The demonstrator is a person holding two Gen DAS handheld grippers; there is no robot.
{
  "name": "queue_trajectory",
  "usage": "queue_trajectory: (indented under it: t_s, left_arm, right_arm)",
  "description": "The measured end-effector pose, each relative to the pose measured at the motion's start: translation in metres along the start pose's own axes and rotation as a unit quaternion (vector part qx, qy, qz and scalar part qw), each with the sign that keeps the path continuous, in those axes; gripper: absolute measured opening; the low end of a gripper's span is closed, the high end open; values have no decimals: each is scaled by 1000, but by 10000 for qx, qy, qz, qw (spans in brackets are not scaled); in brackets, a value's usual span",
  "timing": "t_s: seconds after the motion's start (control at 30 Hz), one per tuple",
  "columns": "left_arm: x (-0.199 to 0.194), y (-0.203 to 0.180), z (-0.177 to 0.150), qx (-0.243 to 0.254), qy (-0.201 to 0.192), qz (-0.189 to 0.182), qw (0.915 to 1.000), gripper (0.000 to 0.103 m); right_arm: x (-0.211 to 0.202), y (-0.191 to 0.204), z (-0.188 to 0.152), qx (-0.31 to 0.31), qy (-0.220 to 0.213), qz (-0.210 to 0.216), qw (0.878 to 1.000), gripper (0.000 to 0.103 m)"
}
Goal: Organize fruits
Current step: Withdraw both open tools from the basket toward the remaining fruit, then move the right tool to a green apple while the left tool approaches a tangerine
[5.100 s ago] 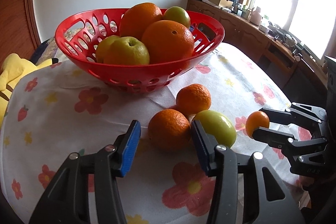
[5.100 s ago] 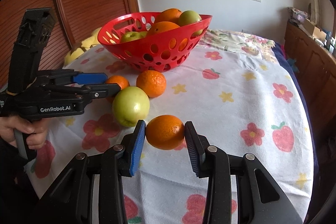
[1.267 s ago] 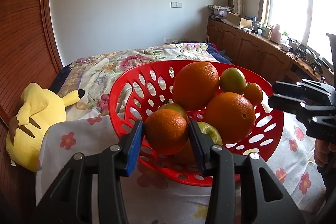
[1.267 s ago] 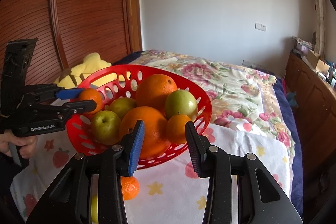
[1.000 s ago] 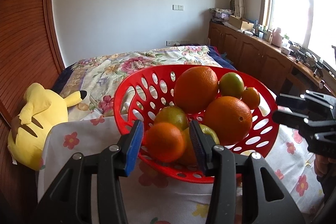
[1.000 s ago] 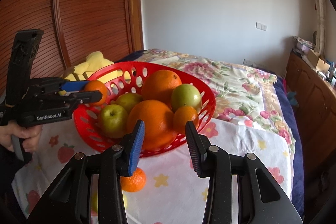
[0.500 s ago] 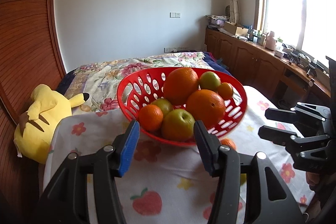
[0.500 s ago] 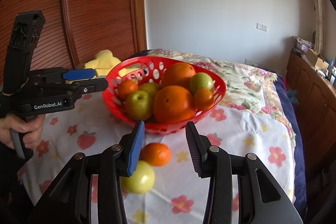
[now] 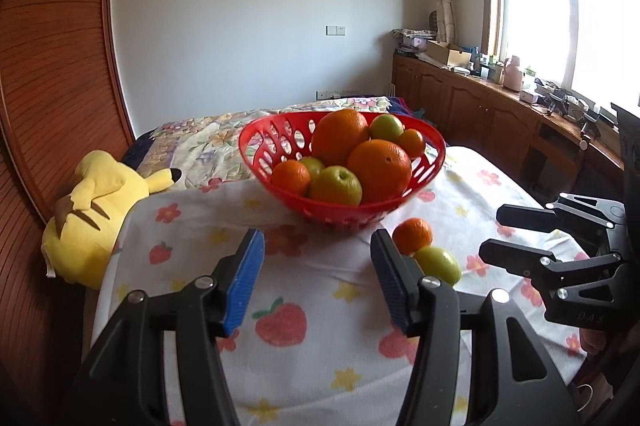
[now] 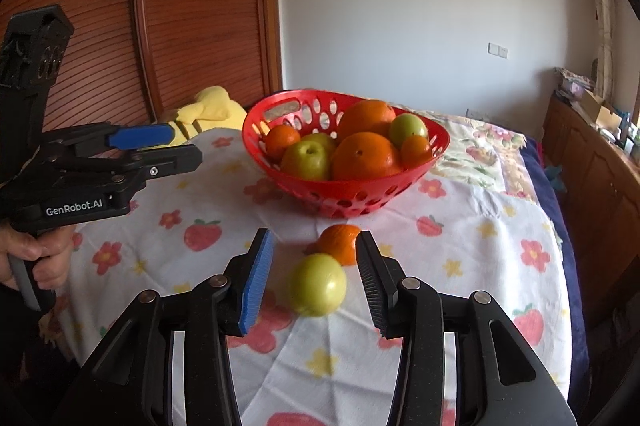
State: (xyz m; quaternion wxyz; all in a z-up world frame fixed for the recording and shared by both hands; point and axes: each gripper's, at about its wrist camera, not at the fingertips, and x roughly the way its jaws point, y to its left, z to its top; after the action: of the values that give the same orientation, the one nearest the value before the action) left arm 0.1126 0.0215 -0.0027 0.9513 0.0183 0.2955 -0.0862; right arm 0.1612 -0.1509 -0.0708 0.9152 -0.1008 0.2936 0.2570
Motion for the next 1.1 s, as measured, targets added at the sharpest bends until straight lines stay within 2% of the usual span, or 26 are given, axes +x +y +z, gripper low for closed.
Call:
queue_trajectory:
  t_s: [0.17,0.63,1.1]
  left_arm:
    - [-2,3,-10,-77,70,27,9999,60]
    - [6,3,-41,-98,310,-72,9994,62]
    - [7,3,-48,-69,365,-96,9993,62]
  right_arm:
    - [4,2,-5,75,85,-14,9999,49]
    - [46,-4,-19,359,517,-82,9980,51]
    - [68,-6,-23,417,880,-187,9951,54]
